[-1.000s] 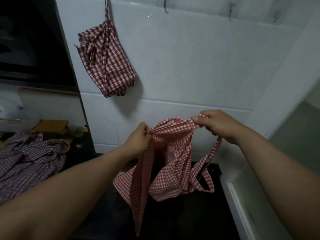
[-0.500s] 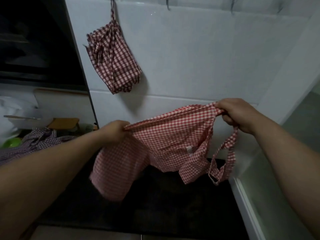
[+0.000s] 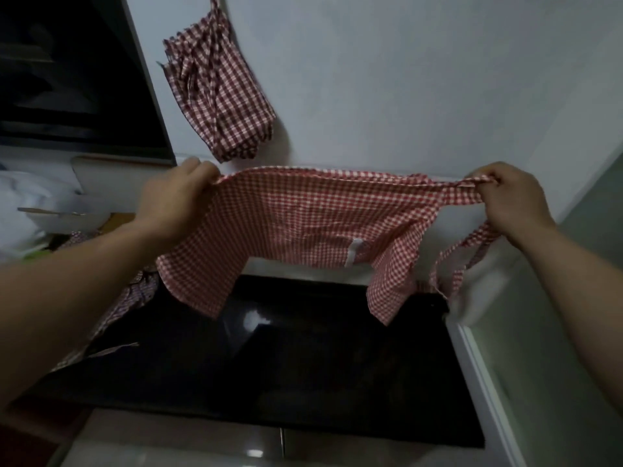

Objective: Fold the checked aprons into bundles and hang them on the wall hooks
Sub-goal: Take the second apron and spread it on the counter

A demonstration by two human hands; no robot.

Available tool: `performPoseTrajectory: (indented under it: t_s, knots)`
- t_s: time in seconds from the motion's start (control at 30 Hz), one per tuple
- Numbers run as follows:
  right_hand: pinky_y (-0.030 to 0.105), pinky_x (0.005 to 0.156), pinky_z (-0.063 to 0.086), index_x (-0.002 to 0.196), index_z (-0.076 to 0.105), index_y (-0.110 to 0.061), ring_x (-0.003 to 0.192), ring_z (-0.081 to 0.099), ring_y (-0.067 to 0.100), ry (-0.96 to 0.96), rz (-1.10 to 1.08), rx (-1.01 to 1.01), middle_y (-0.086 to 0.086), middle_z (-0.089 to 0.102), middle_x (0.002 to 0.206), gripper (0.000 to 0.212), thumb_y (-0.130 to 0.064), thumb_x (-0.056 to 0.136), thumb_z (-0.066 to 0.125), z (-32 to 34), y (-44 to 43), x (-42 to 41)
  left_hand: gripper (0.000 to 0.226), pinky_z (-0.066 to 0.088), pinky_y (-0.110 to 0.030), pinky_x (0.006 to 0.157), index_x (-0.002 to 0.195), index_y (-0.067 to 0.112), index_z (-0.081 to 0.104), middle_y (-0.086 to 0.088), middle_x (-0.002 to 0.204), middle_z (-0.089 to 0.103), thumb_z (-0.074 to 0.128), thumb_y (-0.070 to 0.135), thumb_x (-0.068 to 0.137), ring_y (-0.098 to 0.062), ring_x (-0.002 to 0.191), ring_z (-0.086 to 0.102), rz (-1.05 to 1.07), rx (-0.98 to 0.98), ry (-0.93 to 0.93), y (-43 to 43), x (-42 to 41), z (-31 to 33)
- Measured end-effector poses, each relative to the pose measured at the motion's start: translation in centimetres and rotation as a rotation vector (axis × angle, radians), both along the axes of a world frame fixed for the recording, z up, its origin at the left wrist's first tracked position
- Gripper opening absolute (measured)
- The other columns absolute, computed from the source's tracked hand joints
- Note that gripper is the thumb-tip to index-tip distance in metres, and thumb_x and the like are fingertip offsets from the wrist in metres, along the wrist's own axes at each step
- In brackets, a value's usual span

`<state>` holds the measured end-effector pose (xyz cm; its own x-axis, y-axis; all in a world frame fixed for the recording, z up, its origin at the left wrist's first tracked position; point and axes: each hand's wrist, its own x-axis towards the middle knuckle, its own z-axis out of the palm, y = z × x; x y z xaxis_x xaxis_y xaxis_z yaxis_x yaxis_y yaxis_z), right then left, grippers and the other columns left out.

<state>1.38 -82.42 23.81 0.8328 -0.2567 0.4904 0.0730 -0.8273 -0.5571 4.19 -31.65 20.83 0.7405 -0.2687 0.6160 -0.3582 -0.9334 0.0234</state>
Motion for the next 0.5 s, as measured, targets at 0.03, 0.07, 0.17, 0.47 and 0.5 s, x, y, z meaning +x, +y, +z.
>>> performPoseTrajectory:
  t_s: [0.03, 0.07, 0.17, 0.47, 0.5]
  knots:
    - [0.030, 0.082, 0.039, 0.108, 0.074, -0.014, 0.109, 0.064, 0.032, 0.026, -0.005, -0.057, 0.012, 0.073, 0.113, 0.024, -0.008, 0.095, 0.055, -1.4, -0.5, -0.9, 0.014, 0.034, -0.034, 0.056, 0.114, 0.020, 0.059, -0.011, 0.106, 0.059, 0.061, 0.023, 0.100, -0.034, 0.080, 0.058, -0.005, 0.072, 0.008, 0.6, -1.1, -1.3]
    - [0.034, 0.082, 0.042, 0.106, 0.072, -0.016, 0.105, 0.066, 0.034, 0.080, -0.009, -0.118, 0.014, 0.073, 0.110, 0.020, -0.012, 0.096, 0.056, -3.5, -1.1, -1.9, 0.017, 0.032, -0.032, 0.054, 0.113, 0.022, 0.057, -0.008, 0.103, 0.056, 0.064, 0.024, 0.097, -0.030, 0.077, 0.056, -0.026, 0.155, 0.055, 1.0, -2.5, -2.9]
    - [0.041, 0.076, 0.049, 0.099, 0.069, -0.017, 0.093, 0.068, 0.038, 0.352, 0.059, -0.247, 0.017, 0.071, 0.099, 0.032, -0.035, 0.091, 0.044, -11.3, -1.6, -5.7, 0.032, 0.048, -0.034, 0.061, 0.117, 0.034, 0.054, -0.001, 0.106, 0.055, 0.068, 0.040, 0.089, -0.026, 0.088, 0.062, -0.069, 0.362, 0.404, 2.0, -5.8, -10.4]
    - [0.036, 0.097, 0.050, 0.130, 0.058, -0.021, 0.117, 0.058, 0.028, 1.065, 0.146, -0.363, 0.008, 0.060, 0.134, 0.043, -0.034, 0.090, 0.060, -29.4, 4.1, -12.7, 0.070, 0.041, -0.035, 0.115, 0.159, 0.035, 0.033, -0.002, 0.159, 0.041, 0.064, 0.043, 0.097, -0.023, 0.140, 0.049, -0.115, 0.529, 1.264, -0.7, -10.6, -25.8]
    - [0.036, 0.096, 0.050, 0.129, 0.059, -0.020, 0.115, 0.058, 0.027, 1.071, 0.152, -0.309, 0.007, 0.061, 0.131, 0.039, -0.033, 0.092, 0.060, -30.5, 4.8, -12.8, 0.070, 0.042, -0.035, 0.114, 0.159, 0.035, 0.033, 0.000, 0.159, 0.041, 0.064, 0.045, 0.096, -0.022, 0.139, 0.049, -0.123, 0.496, 1.267, -1.0, -10.6, -26.7]
